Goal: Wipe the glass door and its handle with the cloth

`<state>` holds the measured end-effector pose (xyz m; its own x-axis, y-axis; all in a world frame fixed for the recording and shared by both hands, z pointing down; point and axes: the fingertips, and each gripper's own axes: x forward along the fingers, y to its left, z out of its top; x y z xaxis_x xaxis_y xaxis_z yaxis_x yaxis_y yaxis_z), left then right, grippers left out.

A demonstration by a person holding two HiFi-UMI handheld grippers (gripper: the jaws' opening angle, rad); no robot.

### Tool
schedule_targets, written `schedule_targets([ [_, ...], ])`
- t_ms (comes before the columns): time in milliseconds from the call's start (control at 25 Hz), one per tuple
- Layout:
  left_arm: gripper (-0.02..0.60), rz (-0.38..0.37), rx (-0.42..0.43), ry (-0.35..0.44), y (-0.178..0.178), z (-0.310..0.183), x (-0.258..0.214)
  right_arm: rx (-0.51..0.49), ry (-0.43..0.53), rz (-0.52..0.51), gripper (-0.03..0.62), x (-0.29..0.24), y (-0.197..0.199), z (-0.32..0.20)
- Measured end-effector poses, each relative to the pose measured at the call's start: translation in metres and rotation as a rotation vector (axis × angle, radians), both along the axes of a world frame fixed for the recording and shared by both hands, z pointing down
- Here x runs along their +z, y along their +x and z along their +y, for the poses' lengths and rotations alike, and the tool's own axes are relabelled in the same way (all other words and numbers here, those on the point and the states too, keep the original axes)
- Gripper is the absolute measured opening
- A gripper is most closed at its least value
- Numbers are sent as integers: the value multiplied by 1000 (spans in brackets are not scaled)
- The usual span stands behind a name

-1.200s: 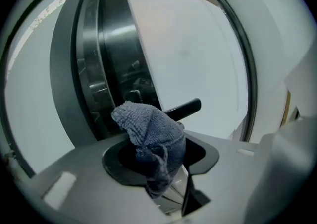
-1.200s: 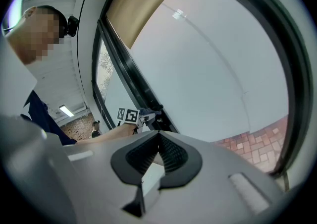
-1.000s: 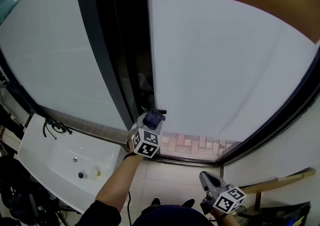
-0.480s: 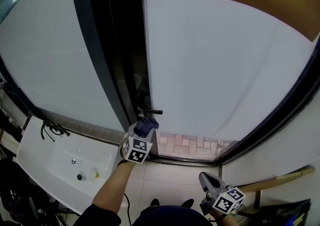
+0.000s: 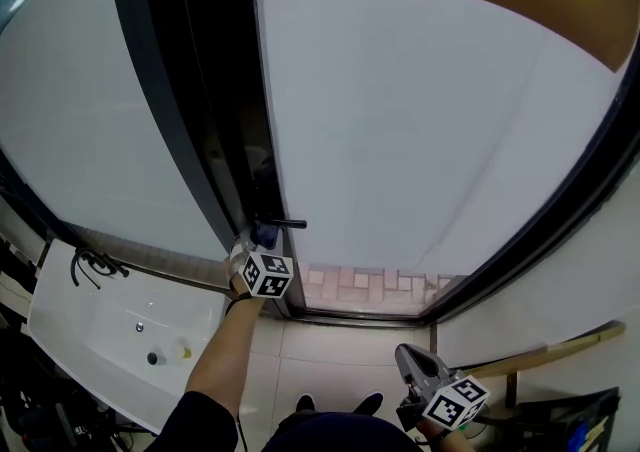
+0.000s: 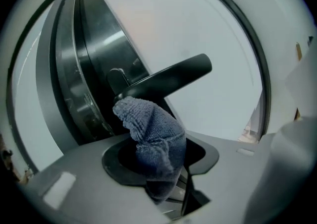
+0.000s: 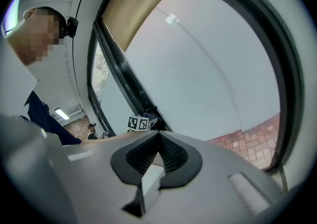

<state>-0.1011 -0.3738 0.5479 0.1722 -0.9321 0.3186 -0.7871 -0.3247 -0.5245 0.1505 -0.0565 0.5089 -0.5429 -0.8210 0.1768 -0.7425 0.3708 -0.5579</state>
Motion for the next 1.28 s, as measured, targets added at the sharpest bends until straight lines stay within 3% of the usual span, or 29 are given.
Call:
schedule_targets([
  [240,170,84,-13,-26,3,0,-4,41,-39,0,3,16,25,8],
  [440,167,40,138,-109,51,4,17,9,-38,-5,3,16,13,3],
  [560,167,37,161,-172,72,2,38,-6,-8,-3,3,4,4,-2],
  [640,167,49,162,-172,74,0,39,-3,8,4,3,-3,5,-3],
  [800,167,187,165,-144,68,20,21,29,-18,11,3,6,18,1],
  [880,169,305,139,-172,55,39,28,43,-44,8,3,16,23,6],
  [960,170,395,61,-198,30,49,49,43,-58,7,3,22,23,8],
  [1120,172,385,-124,-143,-32,39,74,11,-52,16,3,20,11,3],
  [1280,172,356,-144,-75,-36,20,56,-9,-54,12,3,18,1,-3],
])
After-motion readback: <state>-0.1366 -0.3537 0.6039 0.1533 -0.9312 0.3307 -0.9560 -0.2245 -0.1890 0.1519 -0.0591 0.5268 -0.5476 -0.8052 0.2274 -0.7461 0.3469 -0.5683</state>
